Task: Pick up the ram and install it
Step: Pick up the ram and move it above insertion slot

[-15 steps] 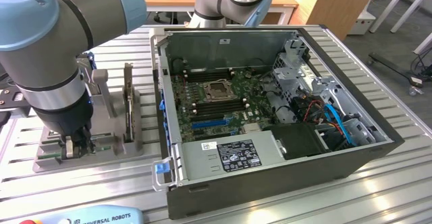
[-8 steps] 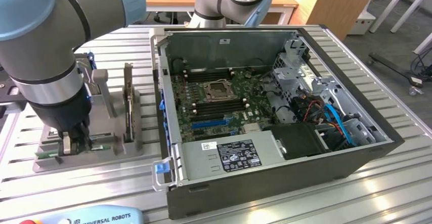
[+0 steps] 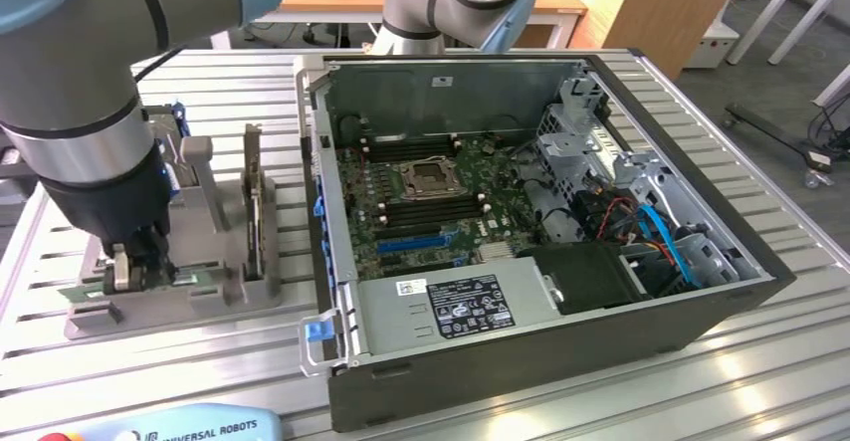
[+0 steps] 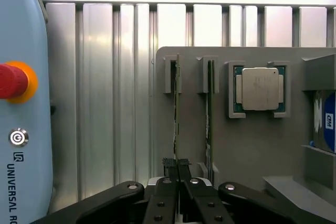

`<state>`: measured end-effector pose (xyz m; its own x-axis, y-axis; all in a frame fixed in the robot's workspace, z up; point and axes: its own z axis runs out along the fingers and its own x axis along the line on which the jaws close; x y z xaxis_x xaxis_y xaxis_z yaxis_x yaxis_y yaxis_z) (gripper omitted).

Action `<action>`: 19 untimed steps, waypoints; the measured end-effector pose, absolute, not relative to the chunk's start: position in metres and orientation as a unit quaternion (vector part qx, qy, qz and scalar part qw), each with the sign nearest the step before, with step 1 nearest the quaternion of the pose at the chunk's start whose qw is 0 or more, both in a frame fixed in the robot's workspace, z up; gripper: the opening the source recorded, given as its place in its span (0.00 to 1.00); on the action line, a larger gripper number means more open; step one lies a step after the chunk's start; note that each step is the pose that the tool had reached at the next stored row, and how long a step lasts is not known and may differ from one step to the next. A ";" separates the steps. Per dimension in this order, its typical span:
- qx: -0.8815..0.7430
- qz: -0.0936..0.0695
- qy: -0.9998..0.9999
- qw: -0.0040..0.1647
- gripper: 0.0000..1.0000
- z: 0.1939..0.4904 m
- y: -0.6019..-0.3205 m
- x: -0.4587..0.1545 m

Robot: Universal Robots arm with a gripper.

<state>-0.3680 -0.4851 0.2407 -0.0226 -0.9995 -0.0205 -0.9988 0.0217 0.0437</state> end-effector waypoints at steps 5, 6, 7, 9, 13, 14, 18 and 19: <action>0.699 -0.023 -0.715 0.008 0.12 0.260 -0.485 -0.368; 0.699 -0.023 -0.715 0.008 0.12 0.264 -0.485 -0.368; 0.699 -0.023 -0.715 0.008 0.12 0.268 -0.485 -0.368; 0.699 -0.023 -0.715 0.008 0.12 0.276 -0.485 -0.368; 0.699 -0.023 -0.715 0.008 0.12 0.292 -0.485 -0.368; 0.699 -0.023 -0.715 0.008 0.12 0.296 -0.485 -0.368; 0.699 -0.023 -0.715 0.008 0.12 0.309 -0.485 -0.368; 0.699 -0.023 -0.715 0.008 0.12 0.312 -0.485 -0.368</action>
